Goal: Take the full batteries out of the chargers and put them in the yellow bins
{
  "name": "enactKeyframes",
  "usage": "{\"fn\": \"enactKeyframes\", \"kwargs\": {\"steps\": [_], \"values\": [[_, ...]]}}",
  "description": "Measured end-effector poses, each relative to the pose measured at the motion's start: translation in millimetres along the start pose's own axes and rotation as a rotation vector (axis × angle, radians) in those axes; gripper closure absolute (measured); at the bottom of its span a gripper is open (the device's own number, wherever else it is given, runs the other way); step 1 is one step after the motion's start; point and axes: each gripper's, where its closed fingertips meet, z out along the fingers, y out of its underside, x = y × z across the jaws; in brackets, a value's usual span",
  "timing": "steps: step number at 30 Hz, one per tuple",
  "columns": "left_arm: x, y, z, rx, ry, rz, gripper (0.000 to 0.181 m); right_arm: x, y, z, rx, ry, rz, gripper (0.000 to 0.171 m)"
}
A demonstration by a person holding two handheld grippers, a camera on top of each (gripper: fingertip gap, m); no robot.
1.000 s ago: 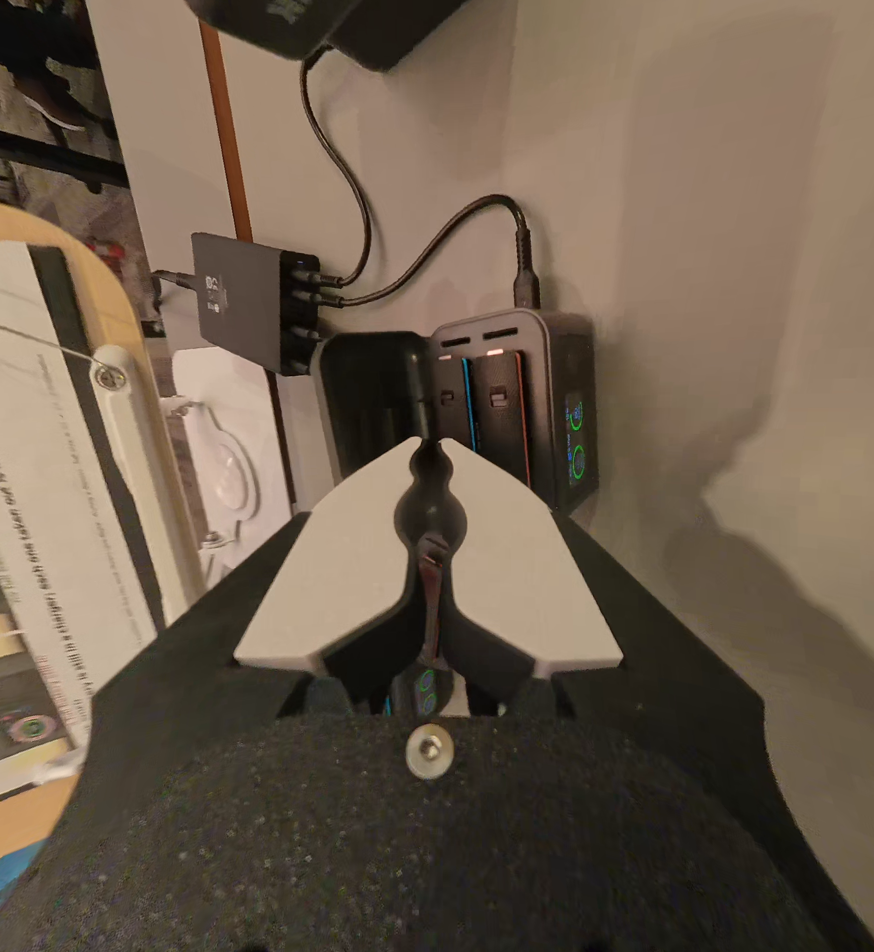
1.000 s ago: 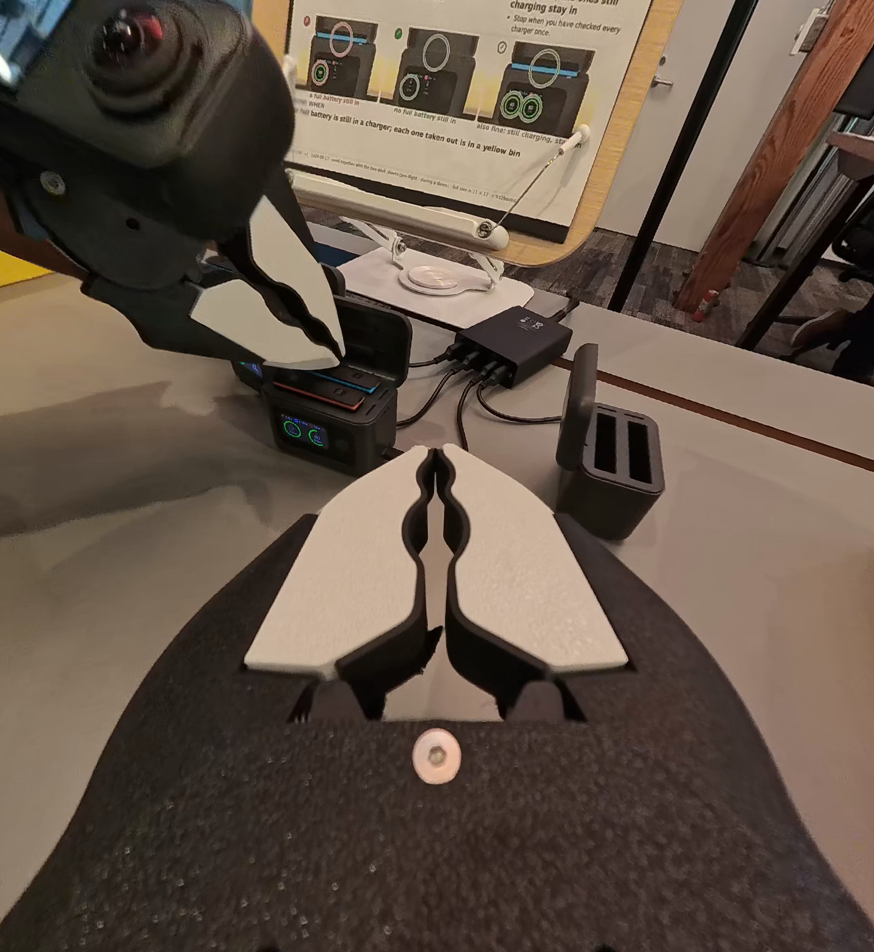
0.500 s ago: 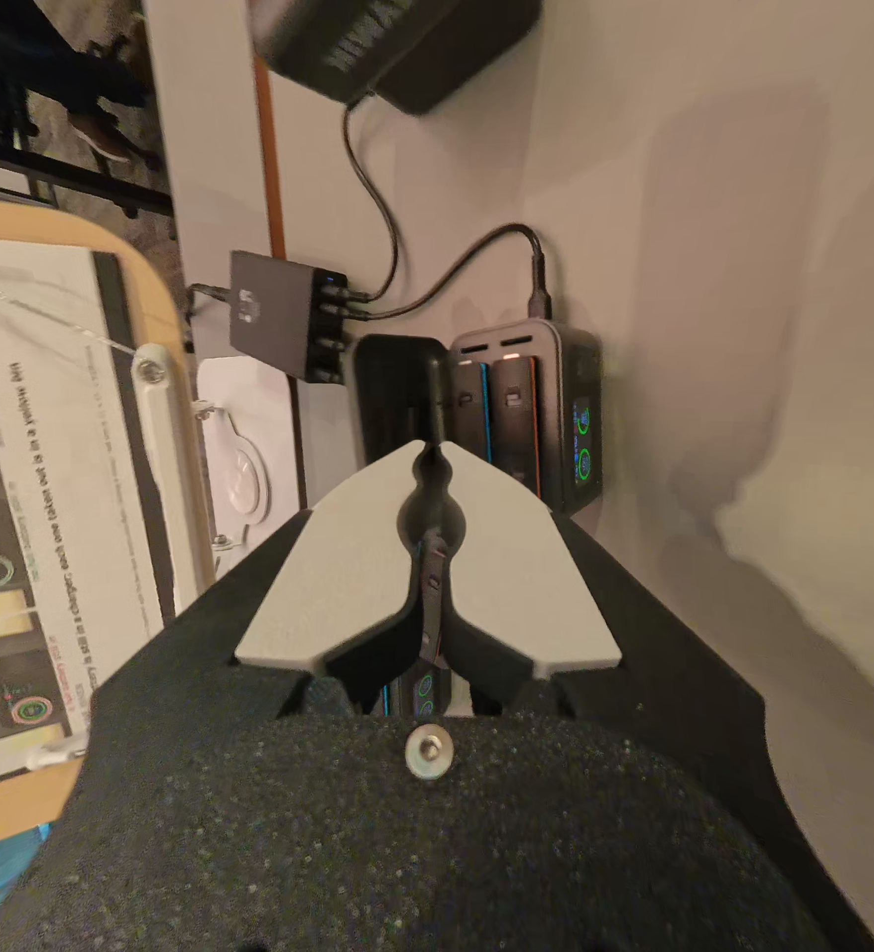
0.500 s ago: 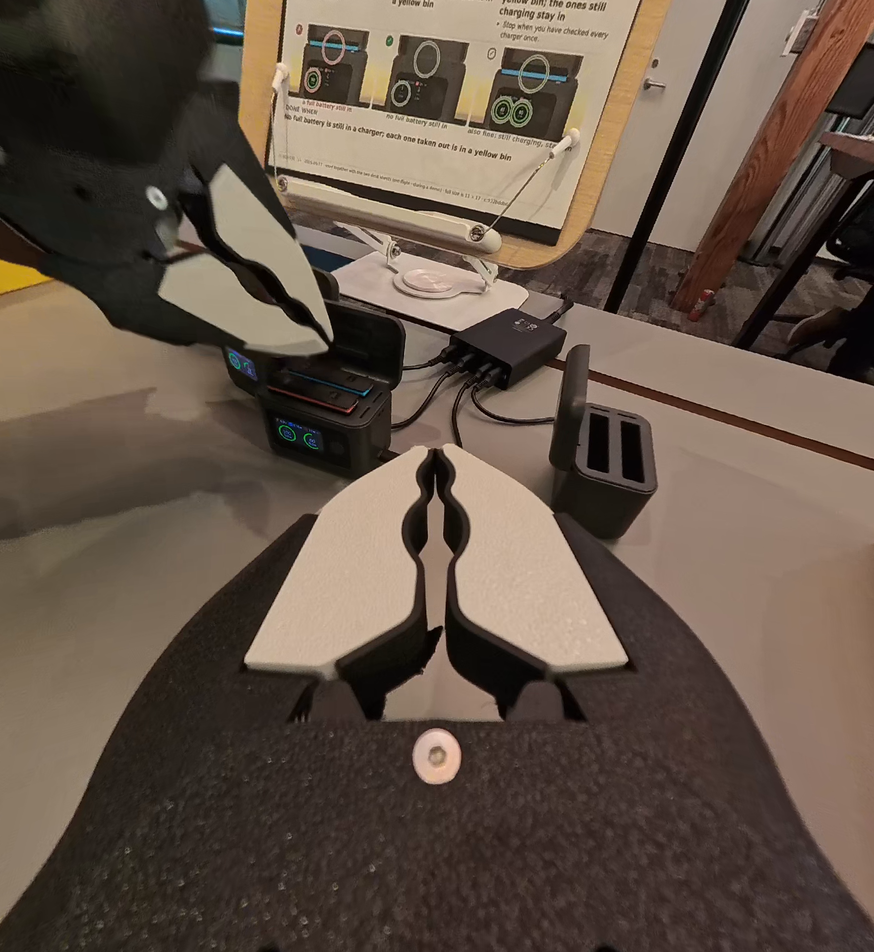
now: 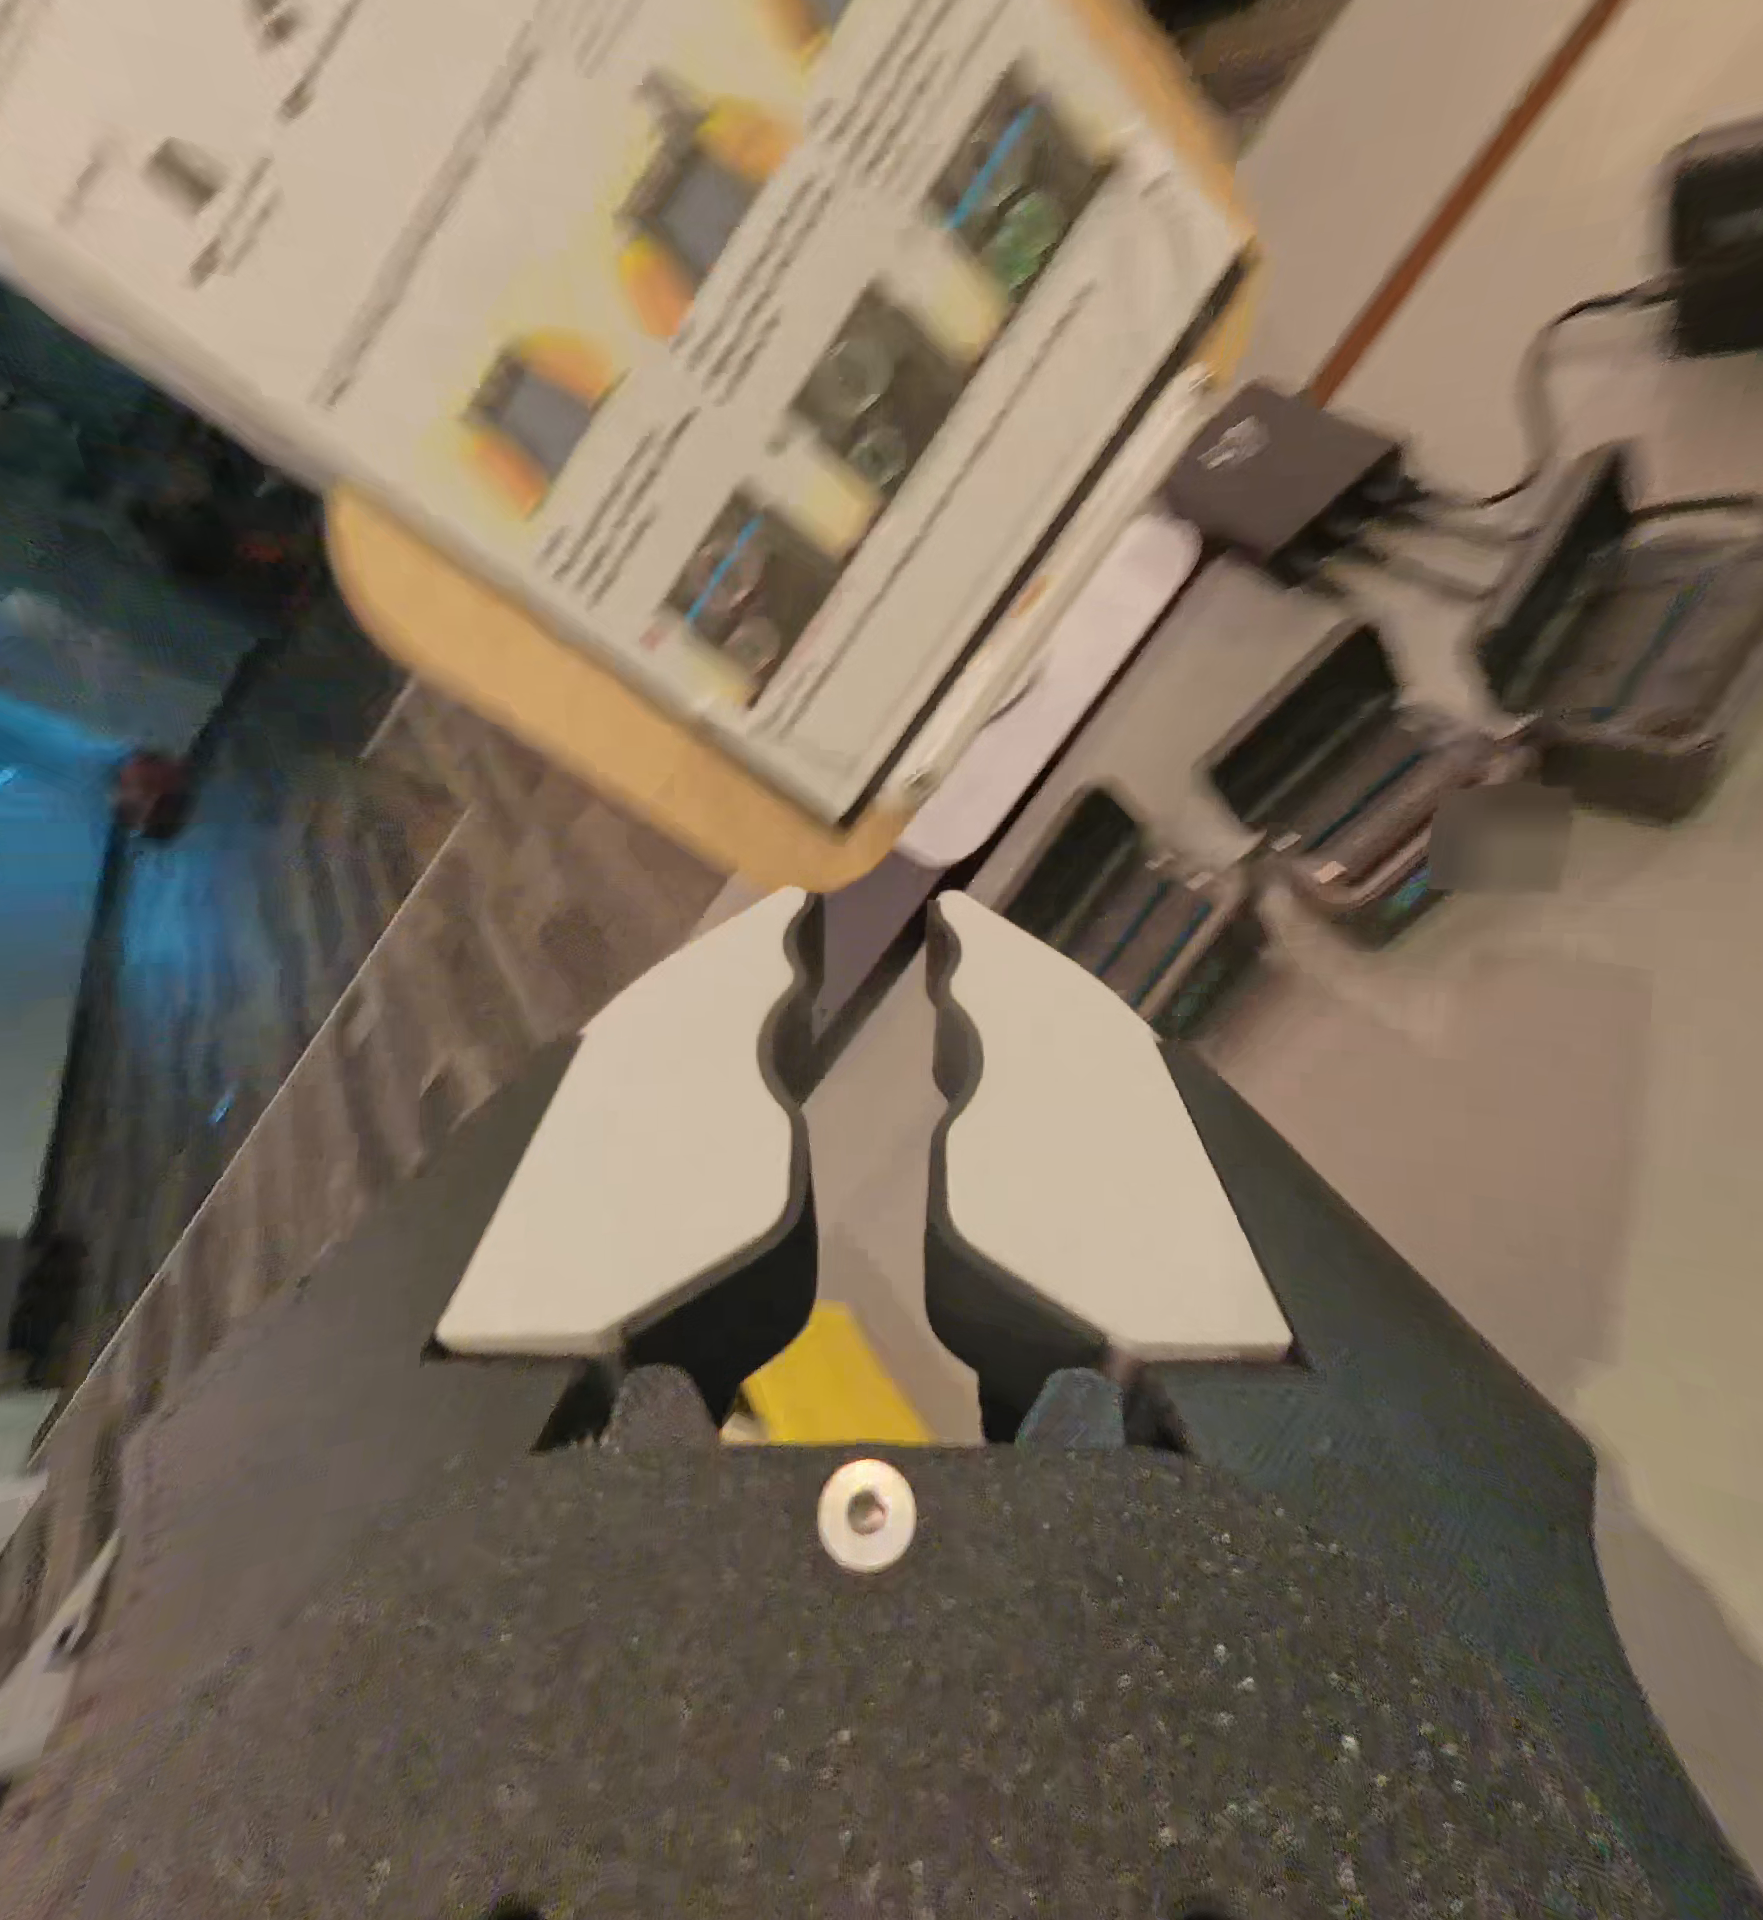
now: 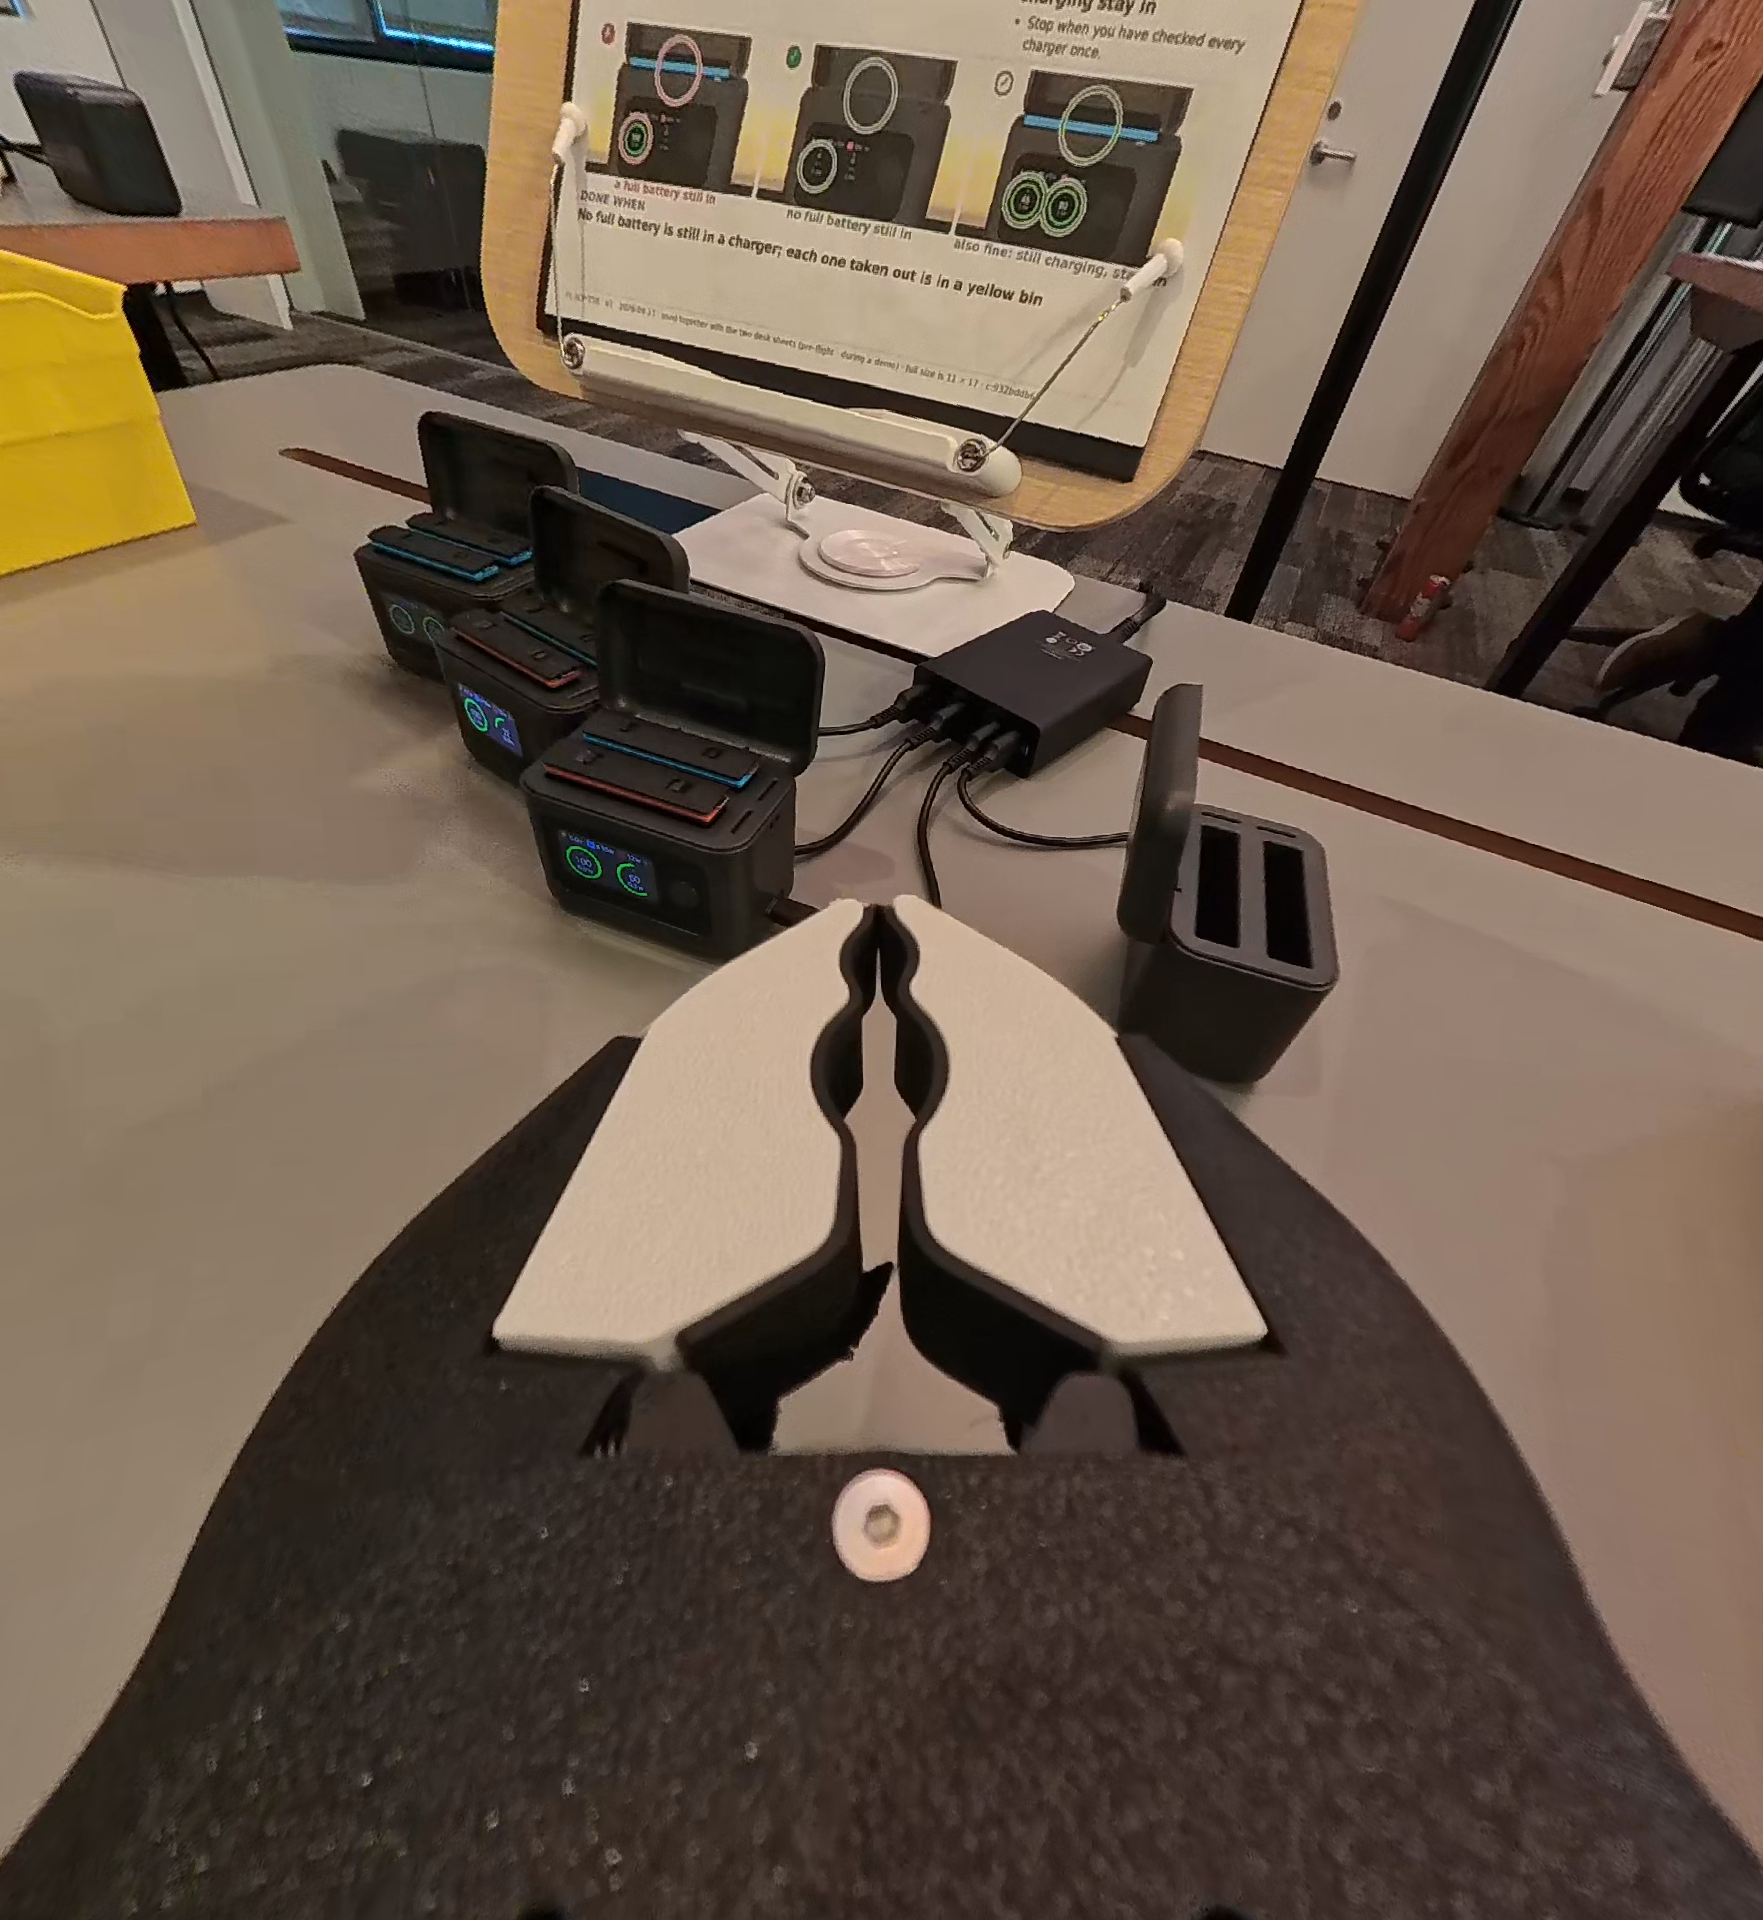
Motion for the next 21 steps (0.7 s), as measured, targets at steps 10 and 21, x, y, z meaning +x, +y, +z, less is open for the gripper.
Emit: {"fn": "enactKeyframes", "kwargs": {"steps": [10, 21], "values": [[-83, 181, -40, -0.351, -0.222, 0.031, 0.147, -2, 12, 6, -0.04, 0.004, -0.018, 0.171], [-66, 271, 2, -0.534, -0.164, 0.349, 0.139, -2, 24, 11, -0.082, 0.021, -0.049, 0.171]]}}
